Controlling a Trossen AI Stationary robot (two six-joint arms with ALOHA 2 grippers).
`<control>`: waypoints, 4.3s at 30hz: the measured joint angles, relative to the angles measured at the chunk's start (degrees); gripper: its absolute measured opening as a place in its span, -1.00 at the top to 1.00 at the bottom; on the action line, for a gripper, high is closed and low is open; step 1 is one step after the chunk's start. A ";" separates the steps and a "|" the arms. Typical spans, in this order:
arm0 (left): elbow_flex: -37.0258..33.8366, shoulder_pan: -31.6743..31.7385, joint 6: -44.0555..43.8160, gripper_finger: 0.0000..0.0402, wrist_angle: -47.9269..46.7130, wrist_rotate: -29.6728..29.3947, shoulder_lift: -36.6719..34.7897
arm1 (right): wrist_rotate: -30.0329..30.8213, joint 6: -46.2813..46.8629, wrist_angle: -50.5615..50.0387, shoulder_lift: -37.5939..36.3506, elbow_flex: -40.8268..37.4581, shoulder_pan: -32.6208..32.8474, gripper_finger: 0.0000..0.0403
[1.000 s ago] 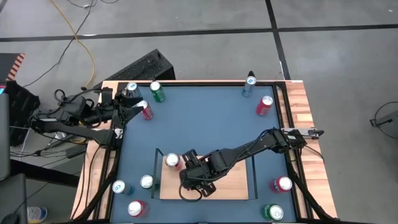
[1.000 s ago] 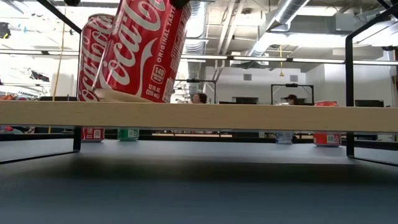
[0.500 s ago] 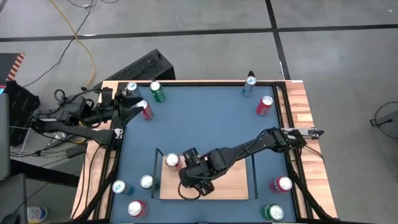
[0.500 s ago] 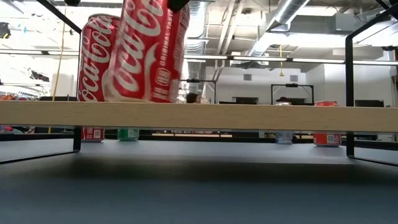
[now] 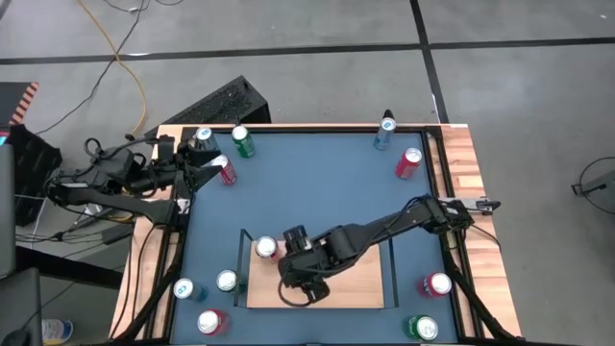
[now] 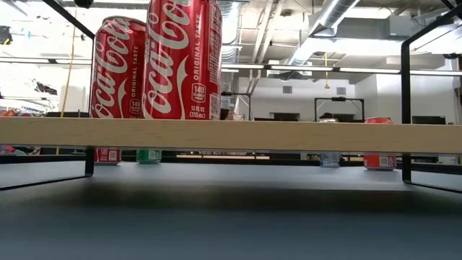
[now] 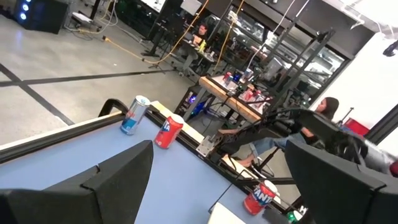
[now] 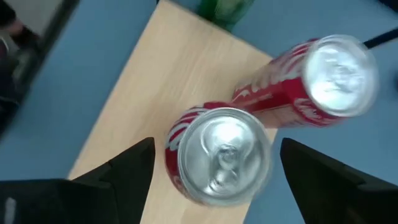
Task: Place canned beverage on shelf
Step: Put the right red soda can on the shelf aligned with the other red soda can
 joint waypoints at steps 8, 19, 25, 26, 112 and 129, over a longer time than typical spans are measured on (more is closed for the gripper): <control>0.00 0.00 -0.04 -0.75 0.02 0.44 0.00 | 3.07 12.38 -2.03 -6.44 0.00 1.92 -0.54; 0.00 -0.02 -0.11 -0.75 0.15 2.14 0.00 | 19.37 30.66 -6.79 -7.93 -5.19 13.89 0.15; 0.00 -0.02 -1.32 -0.75 0.16 5.09 0.00 | 19.34 31.53 -2.16 -9.89 -6.78 16.96 0.46; 0.00 -0.02 -1.50 -0.75 0.17 5.28 0.00 | 19.35 31.42 -1.61 -10.80 -6.78 16.82 0.50; 0.02 0.00 -8.82 -0.75 1.87 -4.69 -1.44 | 27.67 0.99 88.88 -67.53 -77.57 -19.09 1.00; 0.02 0.00 -10.13 -0.75 1.31 -23.16 -1.44 | 8.83 12.25 73.60 -64.71 -77.57 -14.94 1.00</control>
